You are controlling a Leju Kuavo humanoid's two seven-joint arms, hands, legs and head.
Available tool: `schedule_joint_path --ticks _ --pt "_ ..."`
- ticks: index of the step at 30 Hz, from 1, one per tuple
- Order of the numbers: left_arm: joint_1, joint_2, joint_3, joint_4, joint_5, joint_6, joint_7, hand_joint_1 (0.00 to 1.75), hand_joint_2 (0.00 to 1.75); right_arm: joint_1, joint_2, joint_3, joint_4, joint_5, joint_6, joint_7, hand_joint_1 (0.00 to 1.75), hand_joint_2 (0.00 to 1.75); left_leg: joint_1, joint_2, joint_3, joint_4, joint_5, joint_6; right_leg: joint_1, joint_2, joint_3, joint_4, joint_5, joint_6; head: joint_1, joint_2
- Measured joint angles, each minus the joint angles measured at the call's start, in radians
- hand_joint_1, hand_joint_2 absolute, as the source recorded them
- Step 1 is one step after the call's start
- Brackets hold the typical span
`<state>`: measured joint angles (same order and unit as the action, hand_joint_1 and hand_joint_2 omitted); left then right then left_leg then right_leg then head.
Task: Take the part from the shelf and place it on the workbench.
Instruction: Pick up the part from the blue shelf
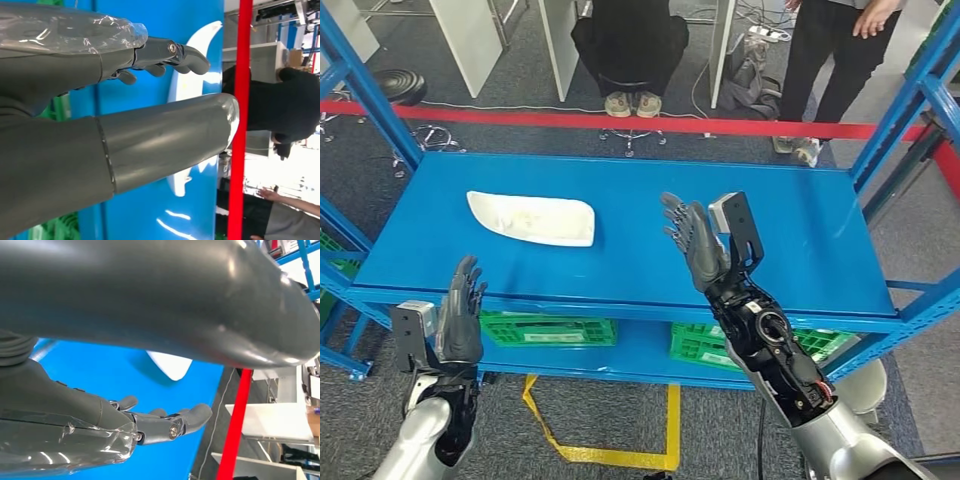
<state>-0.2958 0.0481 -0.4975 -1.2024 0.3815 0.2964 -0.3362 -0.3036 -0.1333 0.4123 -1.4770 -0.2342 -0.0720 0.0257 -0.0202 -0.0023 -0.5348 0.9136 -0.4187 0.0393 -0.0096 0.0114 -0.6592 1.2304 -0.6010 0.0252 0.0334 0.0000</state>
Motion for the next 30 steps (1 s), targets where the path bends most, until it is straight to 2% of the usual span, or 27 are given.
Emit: schedule_joint_path --ticks 1,3,4,5,7,11,18,23,30 --pt "0.0 0.0 0.0 0.0 0.001 -0.002 0.0 0.0 0.0 0.001 0.0 0.0 0.0 0.0 -0.001 0.0 0.0 0.0 0.003 -0.001 0.017 0.001 -0.013 -0.003 -0.004 -0.001 0.004 -0.049 0.036 0.004 0.002 0.0" --pt "0.0 0.0 0.0 0.001 0.002 -0.005 -0.003 0.0 0.0 0.0 -0.001 -0.001 0.003 0.0 -0.002 -0.001 0.0 0.0 0.007 -0.002 0.043 0.009 -0.039 -0.013 -0.01 -0.005 0.021 -0.182 0.152 0.01 0.007 0.0" --pt "-0.002 -0.001 0.0 0.003 0.003 -0.007 -0.005 0.0 0.0 0.001 -0.001 -0.001 0.005 0.0 -0.002 0.0 0.0 0.0 0.008 -0.003 0.048 0.015 -0.05 -0.02 -0.011 -0.004 0.03 -0.228 0.196 0.006 0.008 0.0" --pt "-0.004 -0.001 0.0 0.004 0.004 -0.009 -0.008 0.0 0.0 0.002 -0.001 0.0 0.007 0.0 -0.002 0.0 0.0 0.0 0.009 -0.004 0.047 0.02 -0.058 -0.026 -0.009 -0.003 0.032 -0.252 0.219 -0.002 0.007 0.0" --pt "-0.008 -0.002 0.0 0.006 0.005 -0.015 -0.015 0.0 0.0 0.001 -0.001 0.0 0.01 0.001 0.0 0.0 0.0 0.0 0.01 -0.004 0.043 0.026 -0.067 -0.035 -0.002 0.001 0.036 -0.255 0.217 -0.02 0.004 0.0" --pt "-0.01 -0.002 0.0 0.011 0.004 -0.022 -0.029 0.0 0.0 -0.018 -0.004 0.001 0.025 0.033 0.029 0.028 0.0 1.75 0.014 -0.003 0.042 0.023 -0.069 -0.035 0.0 0.009 0.033 -0.254 0.217 -0.023 0.001 0.0" --pt "-0.02 -0.002 0.0 0.012 -0.005 -0.027 -0.031 0.0 0.0 -0.067 -0.014 0.008 0.084 0.123 0.117 0.092 0.0 1.75 0.018 -0.003 0.047 0.007 -0.071 -0.037 0.004 0.01 0.031 -0.254 0.21 -0.03 -0.006 0.0" --pt "-0.021 -0.003 0.0 0.012 -0.006 -0.027 -0.033 0.0 0.0 -0.088 -0.019 0.011 0.114 0.148 0.132 0.096 0.0 1.75 0.019 -0.003 0.049 0.004 -0.07 -0.047 0.005 0.007 0.035 -0.255 0.212 -0.036 -0.006 0.0" --pt "-0.024 -0.003 0.0 0.011 -0.016 -0.017 -0.033 0.0 0.0 -0.168 -0.033 0.024 0.196 0.294 0.237 0.097 0.0 1.75 0.017 -0.003 0.051 0.006 -0.066 -0.047 0.0 0.007 0.039 -0.257 0.219 -0.033 -0.007 0.0"
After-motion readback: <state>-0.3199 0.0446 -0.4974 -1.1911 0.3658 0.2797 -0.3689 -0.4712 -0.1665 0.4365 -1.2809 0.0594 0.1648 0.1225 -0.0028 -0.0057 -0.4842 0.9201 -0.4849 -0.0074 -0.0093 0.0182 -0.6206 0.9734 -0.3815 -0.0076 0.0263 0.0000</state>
